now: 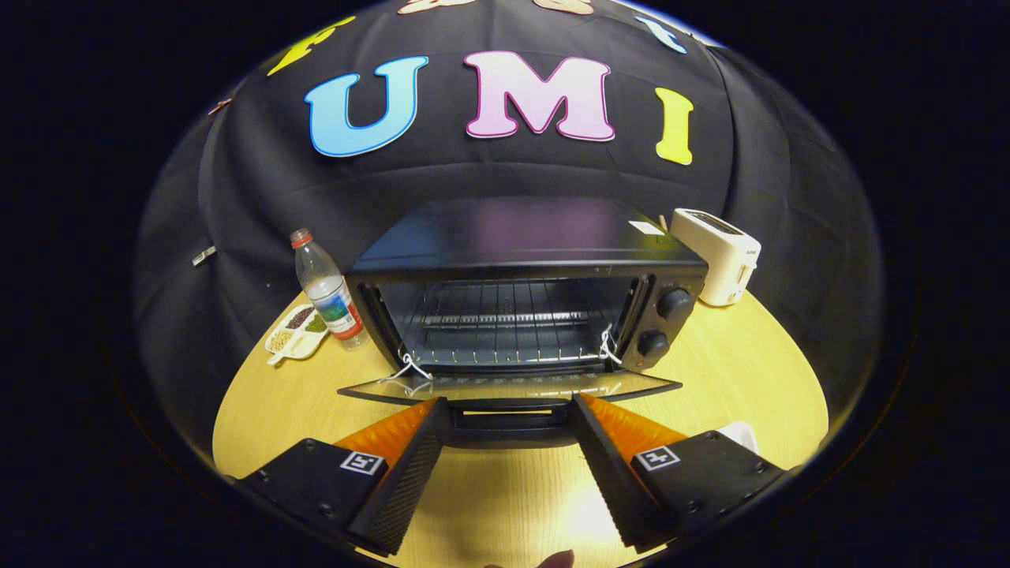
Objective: Open the toaster oven, put the food inside, and close the toaster oven door.
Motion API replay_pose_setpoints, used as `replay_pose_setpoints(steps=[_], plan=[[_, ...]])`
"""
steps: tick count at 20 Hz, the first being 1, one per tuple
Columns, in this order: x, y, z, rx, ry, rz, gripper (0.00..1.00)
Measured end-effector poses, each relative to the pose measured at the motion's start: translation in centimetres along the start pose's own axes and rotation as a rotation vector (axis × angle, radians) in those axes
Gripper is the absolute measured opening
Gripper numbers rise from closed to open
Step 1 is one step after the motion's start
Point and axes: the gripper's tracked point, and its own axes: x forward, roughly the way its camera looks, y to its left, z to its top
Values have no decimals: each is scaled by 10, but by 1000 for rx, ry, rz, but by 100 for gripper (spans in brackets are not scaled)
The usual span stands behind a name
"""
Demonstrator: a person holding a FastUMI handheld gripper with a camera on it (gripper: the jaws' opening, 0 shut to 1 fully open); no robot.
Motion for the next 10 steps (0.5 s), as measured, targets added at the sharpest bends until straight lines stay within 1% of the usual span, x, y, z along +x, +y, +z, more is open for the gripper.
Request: replay_pose_setpoints(steps=[4,7,10], plan=[[-2,-2,-40,-50,88,11,99],[-9,-4,-69,-18,159,29,99],[-14,-13,-77,9,177,33,99]])
